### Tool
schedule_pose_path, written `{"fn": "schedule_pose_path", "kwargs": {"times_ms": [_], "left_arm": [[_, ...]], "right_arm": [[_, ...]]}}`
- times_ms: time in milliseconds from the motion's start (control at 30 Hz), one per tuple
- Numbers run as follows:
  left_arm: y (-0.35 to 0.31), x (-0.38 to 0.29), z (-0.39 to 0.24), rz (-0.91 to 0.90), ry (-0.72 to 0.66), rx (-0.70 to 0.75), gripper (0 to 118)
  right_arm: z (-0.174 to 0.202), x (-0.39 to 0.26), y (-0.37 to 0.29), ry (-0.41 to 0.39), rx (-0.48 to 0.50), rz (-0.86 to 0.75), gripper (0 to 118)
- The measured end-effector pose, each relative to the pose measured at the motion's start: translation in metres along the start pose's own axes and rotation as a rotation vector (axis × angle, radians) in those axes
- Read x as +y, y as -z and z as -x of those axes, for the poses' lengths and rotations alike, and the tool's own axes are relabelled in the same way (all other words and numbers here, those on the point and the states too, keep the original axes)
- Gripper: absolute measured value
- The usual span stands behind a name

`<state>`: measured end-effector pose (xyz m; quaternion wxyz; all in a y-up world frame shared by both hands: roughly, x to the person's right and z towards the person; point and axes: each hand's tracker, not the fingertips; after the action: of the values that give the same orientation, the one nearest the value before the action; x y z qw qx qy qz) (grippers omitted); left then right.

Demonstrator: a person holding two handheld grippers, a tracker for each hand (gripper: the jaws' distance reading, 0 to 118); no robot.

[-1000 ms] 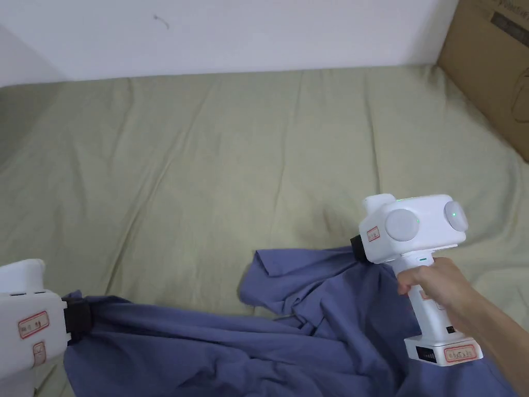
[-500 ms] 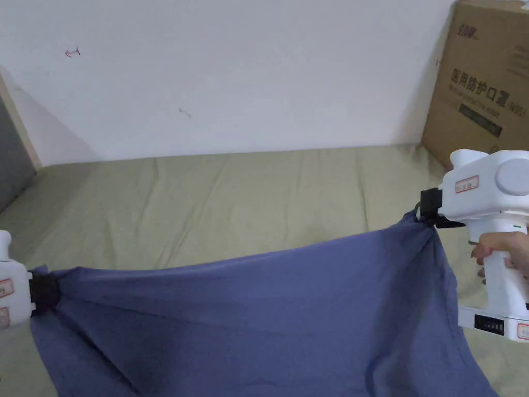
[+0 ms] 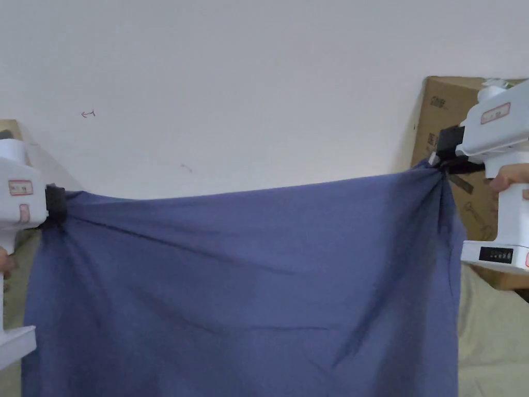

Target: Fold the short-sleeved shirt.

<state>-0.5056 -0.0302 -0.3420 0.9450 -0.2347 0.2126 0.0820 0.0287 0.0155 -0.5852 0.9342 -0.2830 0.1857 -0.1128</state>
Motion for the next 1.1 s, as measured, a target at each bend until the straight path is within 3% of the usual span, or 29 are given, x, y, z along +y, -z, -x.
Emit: {"fn": "schedule_pose_path", "kwargs": {"times_ms": [133,300,600,667,733,833,933,1100], "left_arm": [[0.013,0.064,-0.006,-0.089,0.017,0.034,4],[0.026,0.14,-0.011,-0.141,0.023,0.069,4],[0.054,0.233,-0.011,-0.321,0.068,0.175,4],[0.059,0.233,-0.01,-0.391,0.064,0.164,4],[0.073,0.227,-0.011,-0.383,0.107,0.198,4],[0.104,0.205,-0.007,-0.337,0.053,0.192,4],[0.152,0.171,-0.005,-0.245,0.059,0.189,4],[0.252,0.078,-0.011,-0.007,0.125,0.258,4]], "right_arm": [[0.03,0.056,0.009,-0.031,-0.014,-0.074,3],[0.063,0.125,0.024,0.016,-0.013,-0.122,3],[0.131,0.195,0.009,-0.055,0.009,-0.263,3],[0.138,0.196,0.012,-0.072,-0.013,-0.269,4],[0.14,0.187,0.02,-0.076,-0.023,-0.263,3],[0.135,0.164,0.046,-0.072,-0.009,-0.218,3],[0.126,0.132,0.091,-0.094,-0.055,-0.118,3],[0.09,0.065,0.196,-0.017,-0.07,0.062,3]]}}
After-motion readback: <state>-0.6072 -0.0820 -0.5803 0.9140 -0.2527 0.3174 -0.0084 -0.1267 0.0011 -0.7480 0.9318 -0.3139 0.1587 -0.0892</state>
